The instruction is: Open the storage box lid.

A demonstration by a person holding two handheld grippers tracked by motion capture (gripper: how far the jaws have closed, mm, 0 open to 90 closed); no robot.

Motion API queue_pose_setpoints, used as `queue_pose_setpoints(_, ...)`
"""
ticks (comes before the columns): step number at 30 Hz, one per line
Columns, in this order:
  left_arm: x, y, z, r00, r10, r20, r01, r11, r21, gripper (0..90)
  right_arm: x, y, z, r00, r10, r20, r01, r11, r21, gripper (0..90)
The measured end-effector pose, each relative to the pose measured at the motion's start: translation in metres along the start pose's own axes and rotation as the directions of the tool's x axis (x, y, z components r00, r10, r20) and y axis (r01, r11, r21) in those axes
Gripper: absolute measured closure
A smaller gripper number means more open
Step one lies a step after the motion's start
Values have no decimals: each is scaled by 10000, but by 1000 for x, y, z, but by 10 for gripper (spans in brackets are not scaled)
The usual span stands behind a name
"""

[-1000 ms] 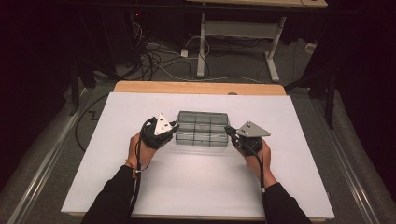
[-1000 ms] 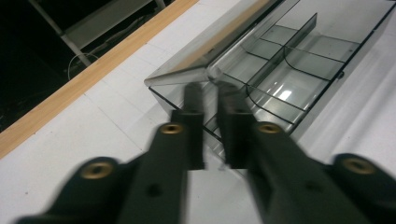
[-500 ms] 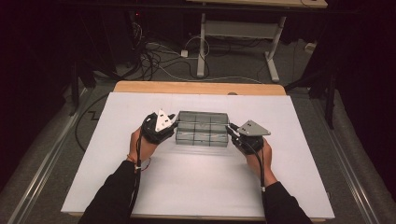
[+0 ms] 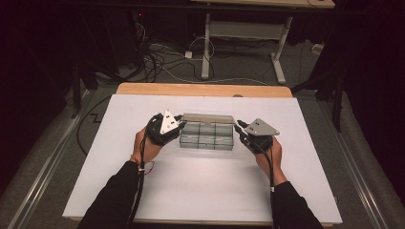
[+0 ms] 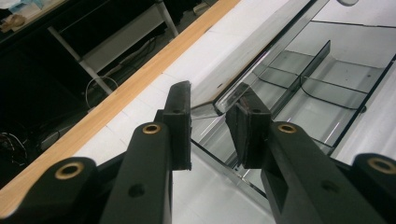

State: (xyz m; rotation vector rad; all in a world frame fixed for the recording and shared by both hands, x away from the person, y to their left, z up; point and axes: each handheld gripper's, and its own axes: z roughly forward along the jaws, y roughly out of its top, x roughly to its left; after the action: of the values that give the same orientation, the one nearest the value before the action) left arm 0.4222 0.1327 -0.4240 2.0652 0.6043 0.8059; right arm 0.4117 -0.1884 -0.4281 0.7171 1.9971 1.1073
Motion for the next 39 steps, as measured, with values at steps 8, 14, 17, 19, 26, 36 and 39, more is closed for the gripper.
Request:
queue_pose_setpoints(8, 1, 5, -2, 9997, 156, 177, -155, 9999, -17, 712, -3, 7, 1, 9997, -219, -78, 218, 9997, -144, 806)
queue_pose_setpoints(14, 7, 9, -3, 9998, 99, 172, -97, 9999, -70, 732, -7, 16, 0, 9995, -284, -109, 281, 9993, -235, 792)
queue_pose_setpoints(17, 10, 11, -3, 9997, 113, 206, -110, 9999, -105, 735, -10, 19, 1, 9997, -168, -176, 162, 9994, -296, 792)
queue_pose_setpoints(19, 12, 13, -2, 9997, 168, 197, -165, 9998, -112, 736, -11, 20, 1, 9997, -162, -165, 157, 9994, -308, 792)
queue_pose_setpoints(26, 17, 16, 1, 9997, 219, 88, -219, 9998, -7, 735, -16, 24, 5, 9998, -96, -191, 89, 9993, -354, 802)
queue_pose_setpoints(36, 29, 19, 9, 9999, -116, 21, 116, 9999, 67, 736, -25, 32, 10, 9998, 1, -220, -9, 9993, -377, 811)
queue_pose_setpoints(39, 32, 18, 13, 9997, -256, 31, 255, 9996, 88, 733, -27, 34, 13, 9997, 91, -244, -102, 9990, -438, 810)
